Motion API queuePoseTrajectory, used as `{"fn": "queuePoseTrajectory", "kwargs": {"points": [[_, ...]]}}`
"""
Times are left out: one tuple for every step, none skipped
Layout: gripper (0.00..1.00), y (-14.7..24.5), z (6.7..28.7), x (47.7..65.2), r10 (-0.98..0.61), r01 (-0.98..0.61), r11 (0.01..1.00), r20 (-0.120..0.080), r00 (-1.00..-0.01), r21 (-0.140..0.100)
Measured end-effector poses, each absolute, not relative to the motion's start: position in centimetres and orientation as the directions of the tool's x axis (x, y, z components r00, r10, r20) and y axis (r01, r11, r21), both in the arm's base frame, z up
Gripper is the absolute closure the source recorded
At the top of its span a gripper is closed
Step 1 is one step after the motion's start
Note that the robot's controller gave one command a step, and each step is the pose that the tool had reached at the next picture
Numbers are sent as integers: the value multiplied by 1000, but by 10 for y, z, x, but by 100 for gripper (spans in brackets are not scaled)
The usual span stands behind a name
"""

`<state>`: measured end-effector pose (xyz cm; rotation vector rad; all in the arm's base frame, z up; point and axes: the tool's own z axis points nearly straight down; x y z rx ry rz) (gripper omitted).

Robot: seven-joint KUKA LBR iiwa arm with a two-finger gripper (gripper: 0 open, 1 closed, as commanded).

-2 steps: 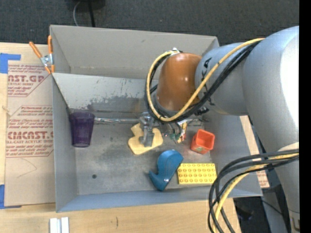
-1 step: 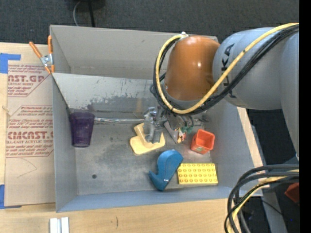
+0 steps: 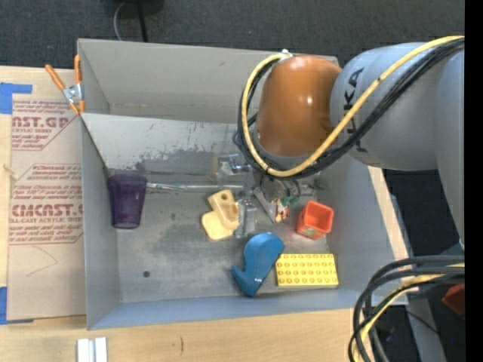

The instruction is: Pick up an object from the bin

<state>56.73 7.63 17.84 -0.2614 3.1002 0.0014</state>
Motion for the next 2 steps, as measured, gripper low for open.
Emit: {"fn": "queuePoseTrajectory", "kwargs": {"points": [[0,76,178,567,-167,-167,986,-30,-985,-2],[0,62,164,565,-229,-229,973,-38,-973,-3]]}}
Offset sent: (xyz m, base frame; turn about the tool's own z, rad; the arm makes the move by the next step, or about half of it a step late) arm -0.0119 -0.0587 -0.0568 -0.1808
